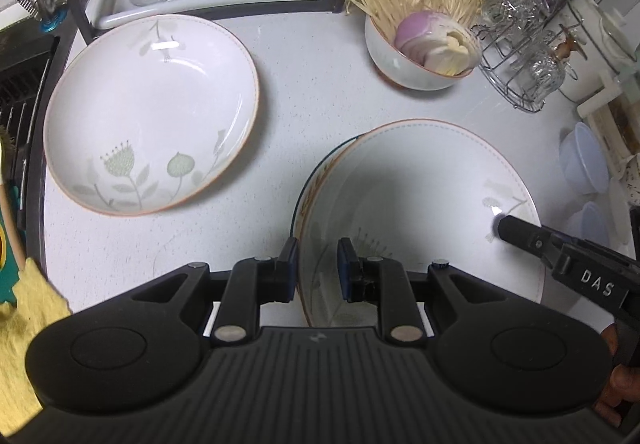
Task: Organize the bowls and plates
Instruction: 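Carry the white plate over the rabbit-print plate and lower it, then open both grippers and lift away from the stacked plates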
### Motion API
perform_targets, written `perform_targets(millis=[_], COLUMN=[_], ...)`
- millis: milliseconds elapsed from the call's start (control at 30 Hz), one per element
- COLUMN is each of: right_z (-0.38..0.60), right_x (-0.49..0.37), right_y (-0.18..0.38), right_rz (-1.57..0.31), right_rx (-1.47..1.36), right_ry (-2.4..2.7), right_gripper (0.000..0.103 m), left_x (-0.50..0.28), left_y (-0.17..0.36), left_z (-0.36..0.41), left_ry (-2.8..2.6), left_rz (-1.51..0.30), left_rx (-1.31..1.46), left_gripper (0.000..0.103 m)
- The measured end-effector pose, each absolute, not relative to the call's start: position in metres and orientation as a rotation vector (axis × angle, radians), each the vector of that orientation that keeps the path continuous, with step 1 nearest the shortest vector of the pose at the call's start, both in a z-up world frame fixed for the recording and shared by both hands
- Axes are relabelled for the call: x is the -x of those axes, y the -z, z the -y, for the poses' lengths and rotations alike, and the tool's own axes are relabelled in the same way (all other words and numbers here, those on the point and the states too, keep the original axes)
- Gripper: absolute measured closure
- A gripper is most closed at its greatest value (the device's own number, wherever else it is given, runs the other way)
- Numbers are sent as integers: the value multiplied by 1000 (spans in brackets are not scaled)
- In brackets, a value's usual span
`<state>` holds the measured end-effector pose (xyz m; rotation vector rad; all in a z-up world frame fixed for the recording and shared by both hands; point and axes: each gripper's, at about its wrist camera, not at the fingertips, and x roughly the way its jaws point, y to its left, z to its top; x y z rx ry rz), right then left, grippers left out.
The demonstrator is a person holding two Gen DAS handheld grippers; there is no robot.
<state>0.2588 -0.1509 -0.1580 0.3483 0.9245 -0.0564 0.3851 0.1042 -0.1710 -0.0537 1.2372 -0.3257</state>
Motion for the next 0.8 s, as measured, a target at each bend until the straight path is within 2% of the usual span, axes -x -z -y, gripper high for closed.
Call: perform_targets(millis=[800], right_z=[153], right_x=[-267], right_y=[184], right_rz=[-891], right_rx=[-291], right_ry=[76], right_gripper=[79], left_x=[-393], left_y=[174], left_z=[-102], left_ry=[320], left_rz=[-1220], left_rx=[58], left_gripper=[78])
